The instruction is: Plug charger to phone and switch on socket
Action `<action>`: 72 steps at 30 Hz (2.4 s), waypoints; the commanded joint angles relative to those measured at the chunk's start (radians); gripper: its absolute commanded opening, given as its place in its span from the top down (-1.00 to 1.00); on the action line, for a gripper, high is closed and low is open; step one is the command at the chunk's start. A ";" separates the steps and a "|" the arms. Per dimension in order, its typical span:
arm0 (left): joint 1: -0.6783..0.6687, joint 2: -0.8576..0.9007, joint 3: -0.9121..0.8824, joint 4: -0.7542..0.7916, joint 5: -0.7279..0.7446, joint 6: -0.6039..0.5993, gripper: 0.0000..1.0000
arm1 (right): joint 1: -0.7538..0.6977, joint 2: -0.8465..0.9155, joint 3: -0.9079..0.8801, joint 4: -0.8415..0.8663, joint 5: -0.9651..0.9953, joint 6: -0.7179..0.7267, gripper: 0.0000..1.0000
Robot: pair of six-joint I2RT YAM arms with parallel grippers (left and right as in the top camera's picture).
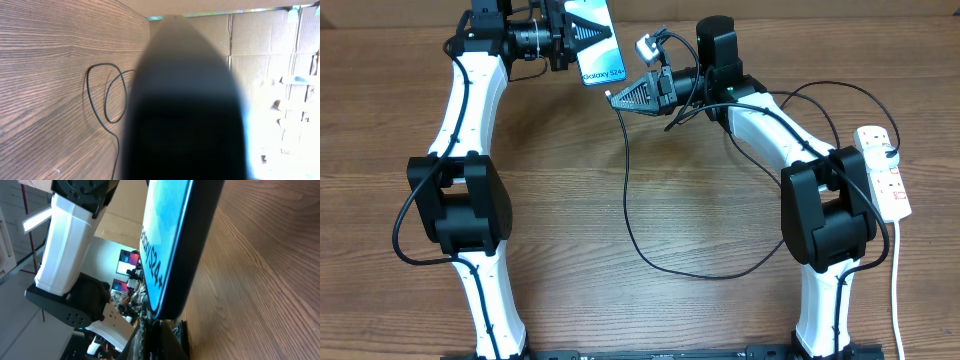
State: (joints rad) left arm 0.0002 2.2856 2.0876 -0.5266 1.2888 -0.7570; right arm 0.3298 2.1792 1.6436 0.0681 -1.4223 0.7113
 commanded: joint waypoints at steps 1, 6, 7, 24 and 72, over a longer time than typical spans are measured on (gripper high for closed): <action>-0.002 -0.010 0.015 0.008 0.054 -0.006 0.92 | 0.006 -0.035 0.007 0.038 0.007 0.036 0.93; -0.002 -0.010 0.015 0.008 0.054 0.002 0.92 | 0.006 -0.035 0.007 0.124 0.007 0.103 0.93; -0.002 -0.010 0.015 0.008 0.054 0.002 0.92 | 0.006 -0.035 0.007 0.138 0.008 0.113 0.93; -0.001 -0.010 0.015 0.008 0.029 -0.037 0.92 | 0.010 -0.035 0.007 0.100 0.010 0.127 0.93; -0.007 -0.010 0.015 0.008 0.055 -0.028 0.92 | 0.000 -0.035 0.007 0.111 0.024 0.153 0.93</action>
State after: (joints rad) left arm -0.0006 2.2856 2.0876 -0.5262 1.2987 -0.7837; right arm 0.3355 2.1792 1.6436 0.1692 -1.3991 0.8600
